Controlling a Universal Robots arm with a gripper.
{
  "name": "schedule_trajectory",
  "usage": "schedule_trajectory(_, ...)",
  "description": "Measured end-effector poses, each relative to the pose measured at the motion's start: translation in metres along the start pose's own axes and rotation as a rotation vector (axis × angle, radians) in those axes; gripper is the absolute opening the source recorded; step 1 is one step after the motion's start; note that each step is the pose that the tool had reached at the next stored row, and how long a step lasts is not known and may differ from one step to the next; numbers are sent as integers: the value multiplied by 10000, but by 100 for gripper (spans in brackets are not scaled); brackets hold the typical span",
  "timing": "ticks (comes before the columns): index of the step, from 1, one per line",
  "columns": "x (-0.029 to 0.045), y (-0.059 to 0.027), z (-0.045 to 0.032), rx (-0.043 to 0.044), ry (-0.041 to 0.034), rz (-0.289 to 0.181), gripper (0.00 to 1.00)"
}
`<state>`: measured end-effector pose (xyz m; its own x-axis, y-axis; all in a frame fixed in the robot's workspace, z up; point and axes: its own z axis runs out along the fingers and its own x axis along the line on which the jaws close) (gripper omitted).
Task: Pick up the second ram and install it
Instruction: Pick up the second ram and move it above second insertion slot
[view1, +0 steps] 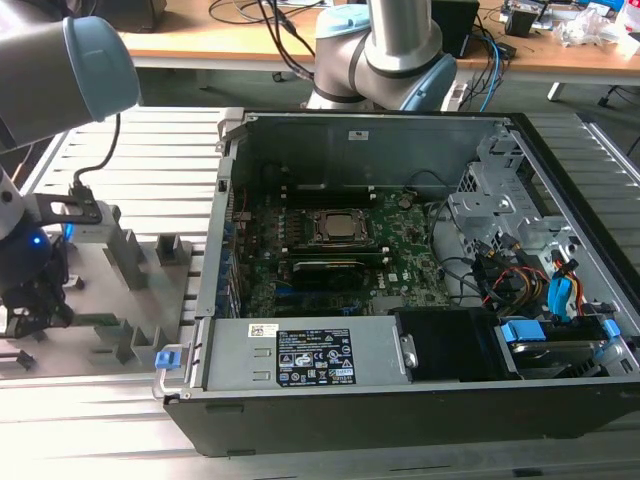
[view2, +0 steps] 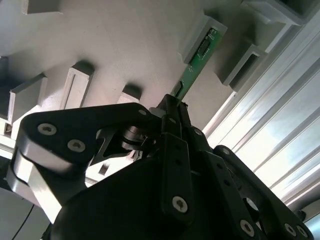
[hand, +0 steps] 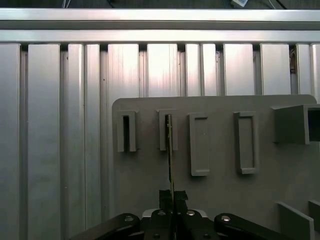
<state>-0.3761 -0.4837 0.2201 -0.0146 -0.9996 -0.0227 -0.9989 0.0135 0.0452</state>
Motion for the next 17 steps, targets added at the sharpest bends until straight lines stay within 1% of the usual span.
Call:
schedule_trajectory(11, -2, 4, -85, -1, 1, 1, 14)
schedule_trajectory(17, -4, 8, -167, -1, 1, 0, 14)
